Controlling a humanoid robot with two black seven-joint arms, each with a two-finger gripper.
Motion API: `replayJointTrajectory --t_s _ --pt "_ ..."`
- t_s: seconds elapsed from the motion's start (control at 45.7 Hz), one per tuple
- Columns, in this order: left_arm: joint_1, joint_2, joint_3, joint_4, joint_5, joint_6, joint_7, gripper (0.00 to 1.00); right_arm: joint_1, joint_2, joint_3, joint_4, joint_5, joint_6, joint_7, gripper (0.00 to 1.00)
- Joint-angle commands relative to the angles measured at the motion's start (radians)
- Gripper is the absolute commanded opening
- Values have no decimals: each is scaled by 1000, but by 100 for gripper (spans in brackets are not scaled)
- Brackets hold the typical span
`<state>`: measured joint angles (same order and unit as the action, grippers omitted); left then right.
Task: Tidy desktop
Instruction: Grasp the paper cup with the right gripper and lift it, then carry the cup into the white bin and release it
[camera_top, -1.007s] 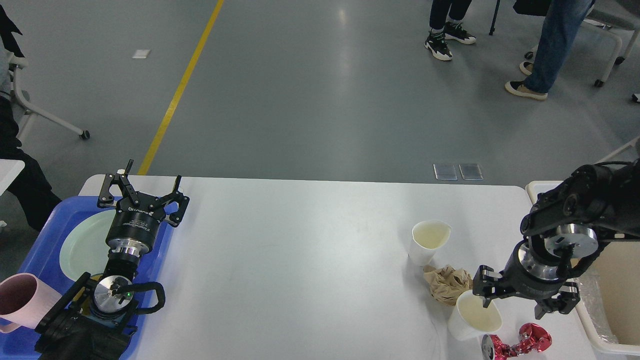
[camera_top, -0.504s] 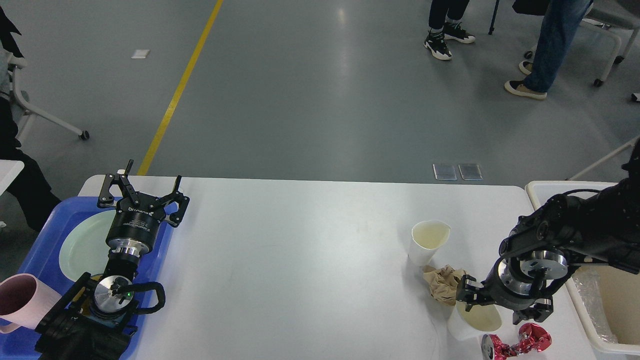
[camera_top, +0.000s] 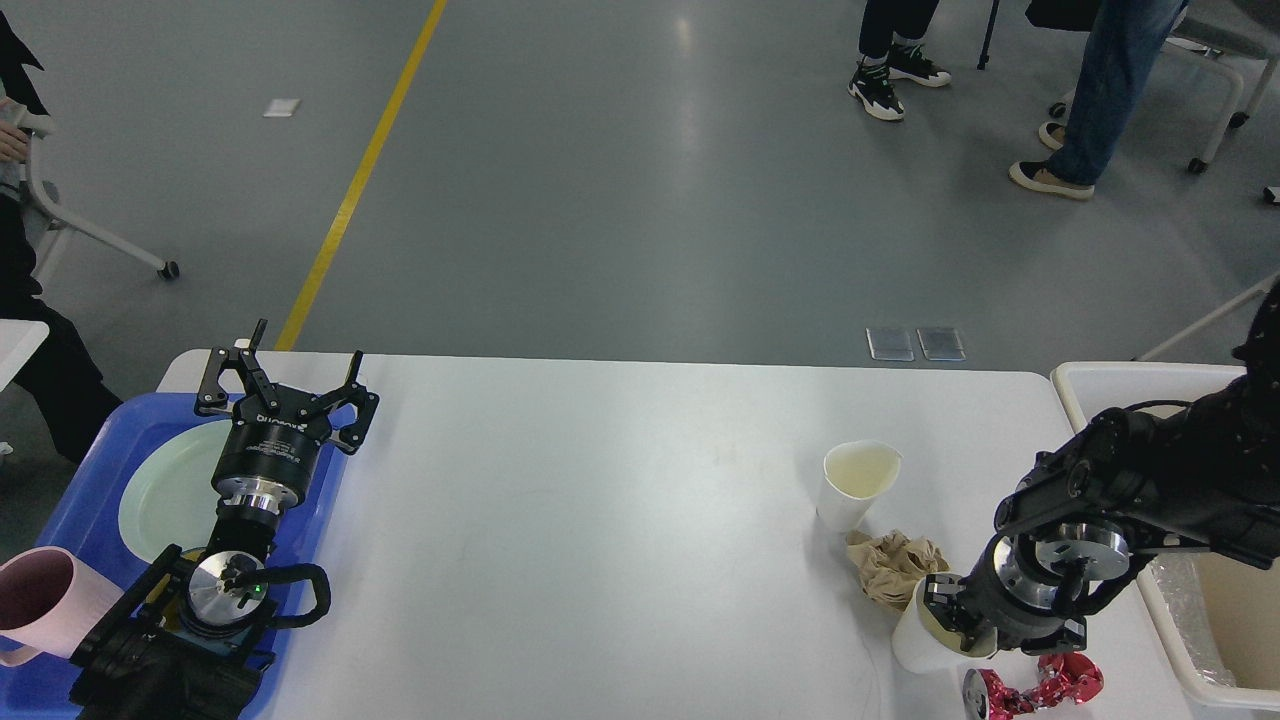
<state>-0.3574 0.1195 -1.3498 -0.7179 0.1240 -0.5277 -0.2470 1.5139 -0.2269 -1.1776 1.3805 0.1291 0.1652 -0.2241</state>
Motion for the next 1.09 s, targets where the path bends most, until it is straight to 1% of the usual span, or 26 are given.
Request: replayJointTrajectory --t_s 0.0,0.219,0.307,0.394,0.46,0.613,0.701,0.766,0.92,1.073 --pt "0 0 0 0 0 0 0 96 -1 1 6 0 1 -3 0 0" --pt "0 0 0 0 0 0 0 96 8 -3 13 5 1 17 0 0" --pt "0 0 0 0 0 0 0 96 22 -14 18 11 1 54 0 0" --pt "0 0 0 0 0 0 0 96 69 -55 18 23 3 140 0 0" --pt "0 0 0 0 -1 0 0 96 130 -100 16 40 3 223 0 0" --pt "0 0 0 0 0 0 0 96 328 -190 1 83 4 444 -1 0" --pt "0 0 0 0 0 0 0 96 458 -223 -17 126 14 513 -1 0" --pt "0 0 0 0 -1 0 0 96 564 -226 -57 169 23 528 -1 0" --pt "0 0 0 0 0 0 0 96 807 -209 -138 275 73 519 -1 0" --pt "0 0 0 0 0 0 0 96 940 -207 -168 330 75 505 -3 0"
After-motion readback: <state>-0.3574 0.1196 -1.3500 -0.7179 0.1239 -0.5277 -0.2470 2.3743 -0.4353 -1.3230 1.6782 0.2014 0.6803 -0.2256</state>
